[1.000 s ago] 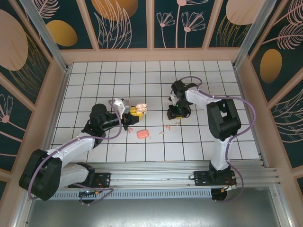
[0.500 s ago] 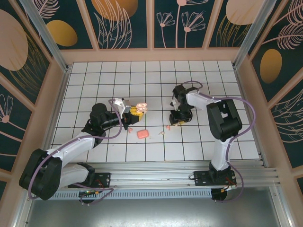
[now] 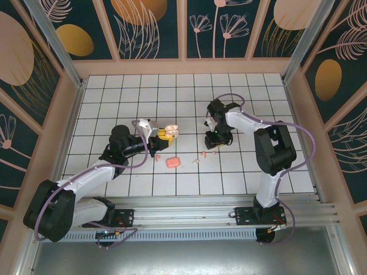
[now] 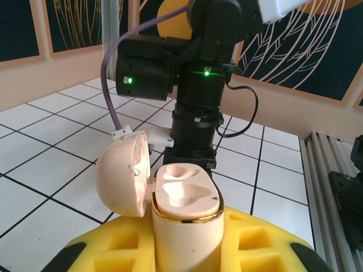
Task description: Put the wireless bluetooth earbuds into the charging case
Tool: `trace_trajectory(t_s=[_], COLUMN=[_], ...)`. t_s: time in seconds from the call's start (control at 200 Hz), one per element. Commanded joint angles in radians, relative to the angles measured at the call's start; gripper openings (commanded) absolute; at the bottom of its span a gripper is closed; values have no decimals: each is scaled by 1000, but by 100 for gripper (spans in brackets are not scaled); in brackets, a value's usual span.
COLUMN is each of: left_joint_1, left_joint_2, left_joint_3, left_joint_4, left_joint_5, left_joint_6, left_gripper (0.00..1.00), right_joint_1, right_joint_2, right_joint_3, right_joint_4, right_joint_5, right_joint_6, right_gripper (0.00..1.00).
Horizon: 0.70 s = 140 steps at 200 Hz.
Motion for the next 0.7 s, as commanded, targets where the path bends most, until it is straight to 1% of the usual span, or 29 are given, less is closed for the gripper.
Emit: trace_trajectory(t_s=[0.0,0.125,0.205,0.25,0.335,0.39,0.525,0.641,0.696], left_joint_1=[-2,-1,-2,-1,-2,-2,-2,-2,-3], left_joint_2=[-5,-9,-12,-16,-24,-28,-38,-38,-38], left_joint_3=[16,14,14,13,11,11,5,0,-1], left_joint_4=[28,26,25,24,22,17,9,18,22], left_joint_5=[17,16,16,15,10,10,4,10,13], left_joint_6=[-6,-5,-4,-4,-3,-1,5,-4,-6], left_gripper=[17,17,17,17,17,17,17,17,17], right_joint_1=[15,30,49,54,53,49,29,28,30], right_joint_2=[-76,-132,-171,-202,-274,-321,-417,-450,-448], right_joint_3=[25,-7,-43,-79,-161,-210,-314,-392,-413], right_joint_4=[-43,0,19,43,94,138,214,262,267], right_joint_5=[90,96,97,99,62,50,-23,-27,-31], right_joint_6=[-145,-318,-466,-560,-742,-831,-999,-1095,-1141], right_gripper=[44,47,49,49,48,47,47,48,45])
